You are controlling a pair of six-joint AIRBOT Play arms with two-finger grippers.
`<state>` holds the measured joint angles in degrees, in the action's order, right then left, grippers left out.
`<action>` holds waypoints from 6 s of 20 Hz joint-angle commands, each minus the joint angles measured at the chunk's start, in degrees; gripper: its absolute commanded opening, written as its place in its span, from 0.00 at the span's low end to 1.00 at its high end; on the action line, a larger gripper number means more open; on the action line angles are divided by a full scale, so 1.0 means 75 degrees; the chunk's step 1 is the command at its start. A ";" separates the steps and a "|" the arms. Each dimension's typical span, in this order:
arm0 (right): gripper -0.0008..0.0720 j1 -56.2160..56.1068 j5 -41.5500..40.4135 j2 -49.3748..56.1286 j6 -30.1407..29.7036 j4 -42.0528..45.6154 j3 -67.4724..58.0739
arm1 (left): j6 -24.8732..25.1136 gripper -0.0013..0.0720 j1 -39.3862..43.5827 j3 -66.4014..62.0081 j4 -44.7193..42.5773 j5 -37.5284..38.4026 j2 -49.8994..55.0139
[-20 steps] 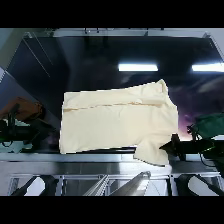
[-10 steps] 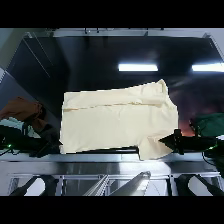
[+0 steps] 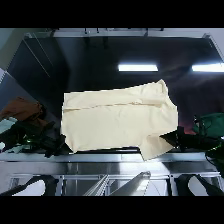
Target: Fold the shirts.
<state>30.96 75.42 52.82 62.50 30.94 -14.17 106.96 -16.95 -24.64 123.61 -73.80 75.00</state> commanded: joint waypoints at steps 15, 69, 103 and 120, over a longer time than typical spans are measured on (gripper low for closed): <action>0.04 -0.0251 -0.0880 0.0245 -0.0032 -0.1556 -0.1647 | -0.0134 0.05 -0.1148 -0.2871 -0.0271 -0.2320 -0.0478; 0.28 -0.3165 -0.1507 0.6907 -0.0976 0.0297 -0.7519 | -0.1049 0.05 0.3439 -1.1462 0.0653 -0.1938 0.5837; 0.45 -1.0145 -0.2751 0.8469 0.0233 -0.0122 -1.1348 | -0.0880 0.05 0.1539 -0.7487 -0.0600 -0.1239 -0.1944; 0.88 -0.6044 0.0332 0.6516 0.2871 0.3427 -1.1150 | -0.0740 0.05 0.1448 -0.5505 -0.0469 -0.0402 -0.2946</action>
<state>-17.80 77.32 99.48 82.74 53.80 -100.90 101.41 -6.04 -66.11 120.14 -75.64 53.04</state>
